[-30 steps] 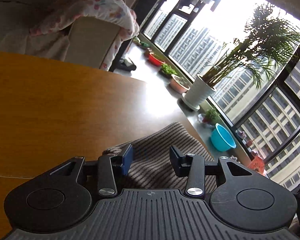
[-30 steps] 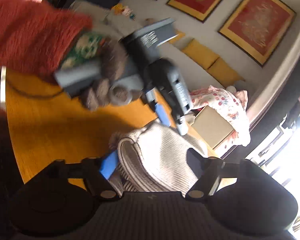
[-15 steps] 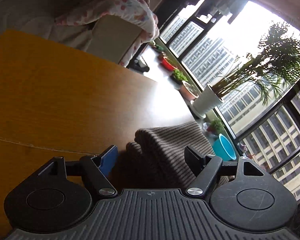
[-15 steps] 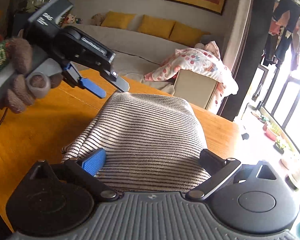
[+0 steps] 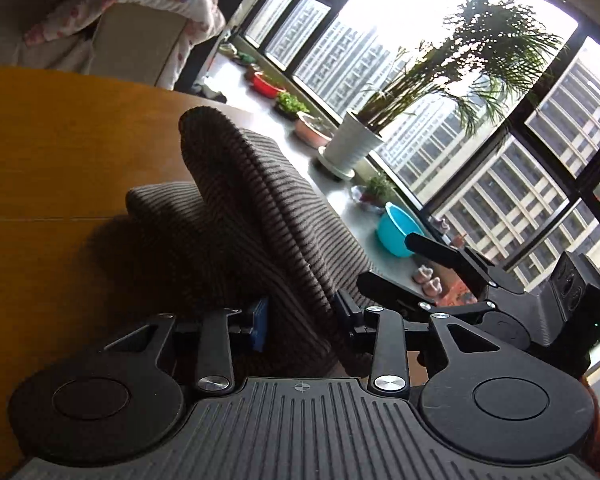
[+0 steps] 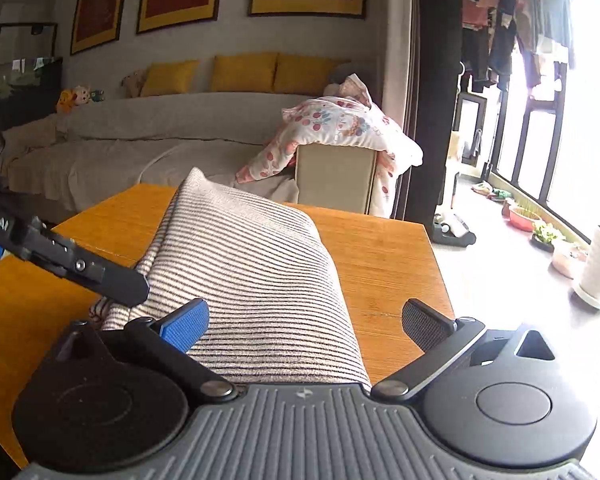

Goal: Fold clothes

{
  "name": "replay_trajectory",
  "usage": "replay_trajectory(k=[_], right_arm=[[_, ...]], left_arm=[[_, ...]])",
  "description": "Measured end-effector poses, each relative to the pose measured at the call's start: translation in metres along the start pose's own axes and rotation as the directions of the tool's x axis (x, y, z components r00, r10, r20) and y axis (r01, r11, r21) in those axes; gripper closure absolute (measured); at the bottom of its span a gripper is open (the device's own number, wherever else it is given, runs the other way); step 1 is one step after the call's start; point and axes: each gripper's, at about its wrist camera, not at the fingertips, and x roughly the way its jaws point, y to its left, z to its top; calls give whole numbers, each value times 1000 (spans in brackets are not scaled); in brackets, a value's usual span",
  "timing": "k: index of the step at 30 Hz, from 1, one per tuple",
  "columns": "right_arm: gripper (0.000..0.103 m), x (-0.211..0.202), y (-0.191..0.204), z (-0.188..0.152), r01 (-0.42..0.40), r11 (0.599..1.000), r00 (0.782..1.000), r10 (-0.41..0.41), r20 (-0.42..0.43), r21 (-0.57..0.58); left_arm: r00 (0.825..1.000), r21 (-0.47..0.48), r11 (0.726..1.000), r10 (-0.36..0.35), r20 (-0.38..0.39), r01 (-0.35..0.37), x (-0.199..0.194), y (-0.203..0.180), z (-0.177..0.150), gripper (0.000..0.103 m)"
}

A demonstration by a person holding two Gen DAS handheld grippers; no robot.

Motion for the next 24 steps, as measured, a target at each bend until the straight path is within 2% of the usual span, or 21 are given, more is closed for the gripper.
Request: replay_trajectory(k=[4,6,8,10,11,13,14,16,19,21,24], right_arm=[[0,17,-14,3,-75,994,996,79,-44,79],[0,31,-27,2,-128,975,984,148,-99,181],[0,48,-42,-3,-138,939,969,194,-154,315],[0,58,-53,-11,-155,881,950,256,-177,446],[2,58,-55,-14,-158,854,943,279,-180,495],[17,49,-52,-12,-169,846,944,286,-163,505],[24,41,-51,-8,-195,846,944,299,-138,496],[31,25,-49,2,-252,845,941,328,-84,471],[32,20,-47,10,-194,901,954,265,-137,388],[32,25,-41,12,-90,958,966,151,-211,272],[32,24,-35,27,-88,972,975,129,-182,217]], left_arm=[[1000,-9,1000,10,-1,-10,1,7,-6,65],[1000,17,1000,23,2,-23,0,5,-7,64],[1000,24,999,28,5,-28,-1,5,-7,63],[1000,25,999,30,7,-31,-1,6,-7,62],[1000,23,999,29,6,-29,-1,6,-7,61],[999,31,999,42,11,-42,-3,6,-8,61],[999,39,998,50,14,-51,-5,6,-9,61],[998,45,997,56,15,-57,-7,7,-10,61],[999,36,998,45,19,-46,-7,9,-11,59],[999,38,999,38,20,-39,-6,8,-11,59],[999,51,998,39,25,-40,-6,8,-12,58]])
